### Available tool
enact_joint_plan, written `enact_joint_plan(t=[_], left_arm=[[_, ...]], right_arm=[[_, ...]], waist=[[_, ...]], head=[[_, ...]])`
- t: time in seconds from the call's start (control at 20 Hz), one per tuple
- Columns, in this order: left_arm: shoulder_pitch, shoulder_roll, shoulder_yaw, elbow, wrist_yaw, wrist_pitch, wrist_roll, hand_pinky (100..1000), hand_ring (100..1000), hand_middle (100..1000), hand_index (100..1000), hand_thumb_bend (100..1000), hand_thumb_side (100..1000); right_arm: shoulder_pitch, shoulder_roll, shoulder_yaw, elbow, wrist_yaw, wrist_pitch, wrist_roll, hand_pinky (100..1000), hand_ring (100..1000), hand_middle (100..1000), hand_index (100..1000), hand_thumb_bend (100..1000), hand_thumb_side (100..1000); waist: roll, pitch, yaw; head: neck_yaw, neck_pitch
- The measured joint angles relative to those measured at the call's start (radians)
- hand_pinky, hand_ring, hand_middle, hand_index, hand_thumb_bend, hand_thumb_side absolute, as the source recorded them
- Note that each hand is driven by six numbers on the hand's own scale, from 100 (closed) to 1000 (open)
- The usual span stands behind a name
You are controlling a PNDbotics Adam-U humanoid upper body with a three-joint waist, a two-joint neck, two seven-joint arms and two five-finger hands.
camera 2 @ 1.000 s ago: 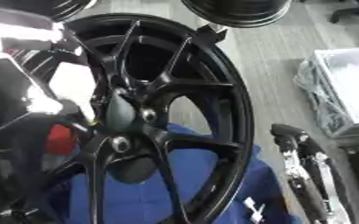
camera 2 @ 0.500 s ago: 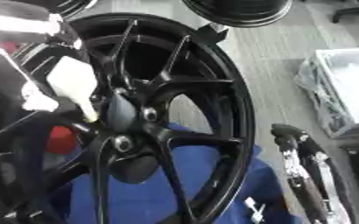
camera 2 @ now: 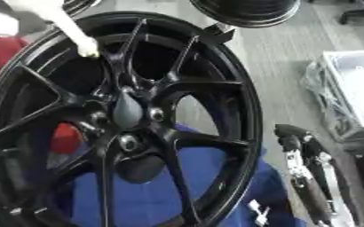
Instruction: Pull the pin out of the wheel hub.
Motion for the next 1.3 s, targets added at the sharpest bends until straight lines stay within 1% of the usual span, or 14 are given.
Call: enact_joint_plan(t=[0.25, 0.4, 0.55, 0.65, 0.75, 0.8, 0.85, 0.9, 0.95, 1.0, 1.05, 1.1, 1.2, 1.3], left_arm=[[0.2, 0.114, 0.119, 0.049, 0.106, -0.021, 0.237, 550, 591, 332, 294, 329, 100], [0.336, 0.155, 0.183, 0.061, 0.142, -0.038, 0.351, 542, 590, 328, 290, 326, 100], [0.463, 0.165, 0.24, 0.072, 0.177, -0.056, 0.467, 544, 590, 332, 296, 310, 100], [0.557, 0.17, 0.266, 0.082, 0.188, -0.083, 0.549, 548, 592, 340, 301, 300, 100], [0.631, 0.164, 0.282, 0.089, 0.187, -0.112, 0.618, 550, 593, 344, 308, 293, 101], [0.658, 0.155, 0.289, 0.091, 0.18, -0.123, 0.645, 564, 600, 360, 332, 299, 152], [0.682, 0.144, 0.296, 0.091, 0.167, -0.134, 0.667, 574, 606, 372, 352, 338, 194], [0.702, 0.132, 0.302, 0.091, 0.144, -0.146, 0.683, 585, 619, 401, 398, 391, 237], [0.723, 0.117, 0.308, 0.092, 0.115, -0.16, 0.692, 587, 622, 407, 406, 404, 247], [0.74, 0.099, 0.313, 0.095, 0.088, -0.175, 0.695, 622, 682, 483, 496, 517, 357], [0.756, 0.08, 0.318, 0.101, 0.063, -0.191, 0.689, 646, 725, 541, 555, 571, 420], [0.77, 0.059, 0.321, 0.108, 0.043, -0.206, 0.672, 713, 857, 734, 729, 677, 500], [0.791, 0.021, 0.328, 0.124, 0.008, -0.232, 0.612, 731, 891, 780, 796, 721, 521], [0.802, -0.012, 0.339, 0.135, -0.024, -0.252, 0.551, 727, 891, 778, 797, 736, 550]], right_arm=[[0.004, 0.006, -0.006, 0.0, 0.002, -0.01, -0.006, 853, 829, 763, 748, 100, 701], [0.004, 0.01, -0.007, 0.0, 0.002, -0.014, -0.008, 853, 829, 763, 748, 100, 696], [0.004, 0.014, -0.012, 0.0, -0.002, -0.018, -0.007, 852, 829, 763, 748, 100, 694], [0.004, 0.017, -0.016, 0.0, -0.005, -0.019, -0.009, 852, 829, 763, 748, 100, 689], [0.004, 0.022, -0.018, 0.0, -0.008, -0.022, -0.011, 853, 829, 763, 748, 100, 683], [0.003, 0.022, -0.018, 0.0, -0.01, -0.024, -0.011, 852, 829, 763, 748, 100, 680], [0.002, 0.022, -0.018, 0.0, -0.012, -0.026, -0.012, 852, 829, 763, 748, 100, 681], [-0.001, 0.022, -0.019, 0.0, -0.014, -0.027, -0.011, 853, 829, 763, 748, 100, 684], [-0.002, 0.023, -0.019, 0.0, -0.016, -0.028, -0.011, 853, 829, 763, 748, 100, 684], [-0.002, 0.023, -0.019, 0.0, -0.019, -0.028, -0.01, 853, 828, 763, 747, 100, 683], [-0.005, 0.025, -0.019, 0.0, -0.021, -0.029, -0.009, 853, 828, 762, 747, 100, 681], [-0.008, 0.029, -0.019, 0.0, -0.024, -0.028, -0.008, 853, 828, 762, 747, 100, 678], [-0.009, 0.034, -0.019, 0.0, -0.024, -0.027, -0.007, 853, 828, 763, 747, 100, 685], [-0.009, 0.04, -0.02, 0.0, -0.025, -0.025, -0.005, 853, 828, 763, 747, 100, 691]], waist=[[-0.015, -0.006, 0.011], [-0.026, -0.008, 0.019], [-0.034, -0.011, 0.023], [-0.04, -0.011, 0.019], [-0.048, -0.011, 0.014], [-0.05, -0.011, 0.014], [-0.051, -0.012, 0.011], [-0.053, -0.012, 0.007], [-0.056, -0.012, 0.002], [-0.06, -0.012, -0.001], [-0.063, -0.012, -0.004], [-0.065, -0.012, -0.005], [-0.066, -0.012, -0.006], [-0.066, -0.012, -0.008]], head=[[-0.014, 0.017], [-0.019, 0.017], [-0.022, 0.017], [-0.023, 0.017], [-0.023, 0.017], [-0.022, 0.017], [-0.02, 0.016], [-0.016, 0.016], [-0.012, 0.016], [-0.007, 0.015], [-0.005, 0.015], [-0.002, 0.014], [0.003, 0.011], [0.004, 0.009]])
